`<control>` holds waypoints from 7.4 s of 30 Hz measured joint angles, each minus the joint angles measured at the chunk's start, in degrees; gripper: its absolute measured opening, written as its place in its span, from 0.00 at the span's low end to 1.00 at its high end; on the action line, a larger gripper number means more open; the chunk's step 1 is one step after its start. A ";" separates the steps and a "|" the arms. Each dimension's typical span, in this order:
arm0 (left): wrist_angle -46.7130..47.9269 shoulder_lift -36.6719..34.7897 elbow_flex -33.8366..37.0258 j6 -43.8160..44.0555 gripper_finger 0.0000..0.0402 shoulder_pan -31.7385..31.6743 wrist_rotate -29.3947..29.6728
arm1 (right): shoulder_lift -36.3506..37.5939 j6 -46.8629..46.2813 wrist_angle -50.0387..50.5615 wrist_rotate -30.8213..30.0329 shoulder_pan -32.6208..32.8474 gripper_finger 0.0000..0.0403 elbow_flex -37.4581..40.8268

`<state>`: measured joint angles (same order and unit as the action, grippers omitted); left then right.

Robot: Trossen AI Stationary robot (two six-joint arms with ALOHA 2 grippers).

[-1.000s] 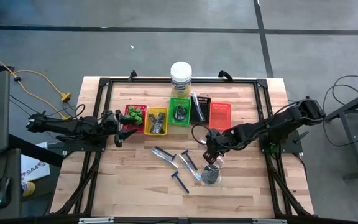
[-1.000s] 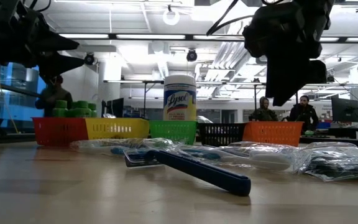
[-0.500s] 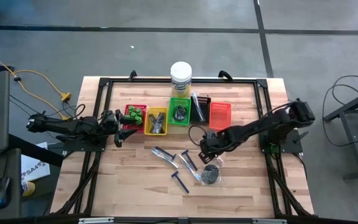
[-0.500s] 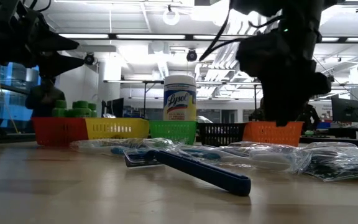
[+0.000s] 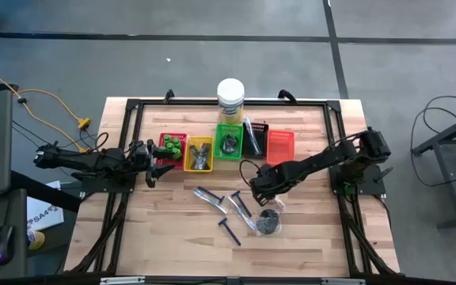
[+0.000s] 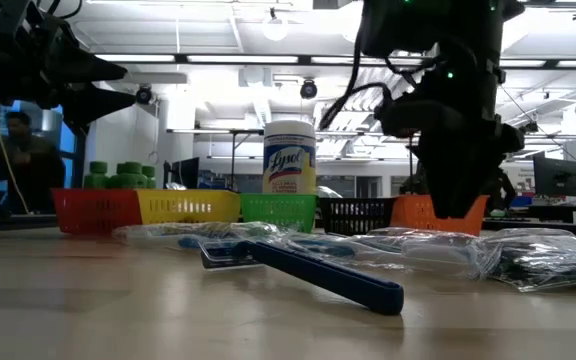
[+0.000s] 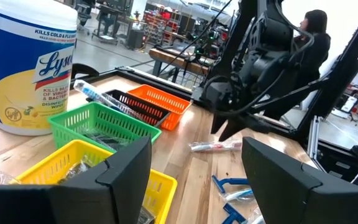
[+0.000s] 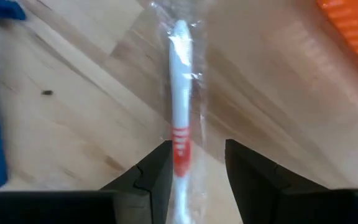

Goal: Pick & Place Travel size toiletries
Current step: Put the orange toothbrush into the black bin, then put the blue toothbrush into the black bin

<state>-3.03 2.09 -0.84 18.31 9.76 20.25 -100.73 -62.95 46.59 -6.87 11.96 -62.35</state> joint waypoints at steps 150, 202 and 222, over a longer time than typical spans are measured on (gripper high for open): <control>0.04 0.00 0.02 0.00 0.60 0.00 -0.31 | -6.14 -5.42 -14.69 10.38 7.61 0.47 -20.49; 0.04 0.00 0.02 -0.01 0.60 -0.01 -0.31 | -25.31 -7.96 0.89 2.83 8.95 0.33 -31.82; 0.04 0.01 0.02 -0.01 0.60 0.00 -0.31 | -18.49 -7.96 1.47 6.65 8.32 0.02 -31.73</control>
<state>-2.98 2.10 -0.82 18.30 9.76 19.94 -119.22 -70.91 48.06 -0.22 20.28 -94.08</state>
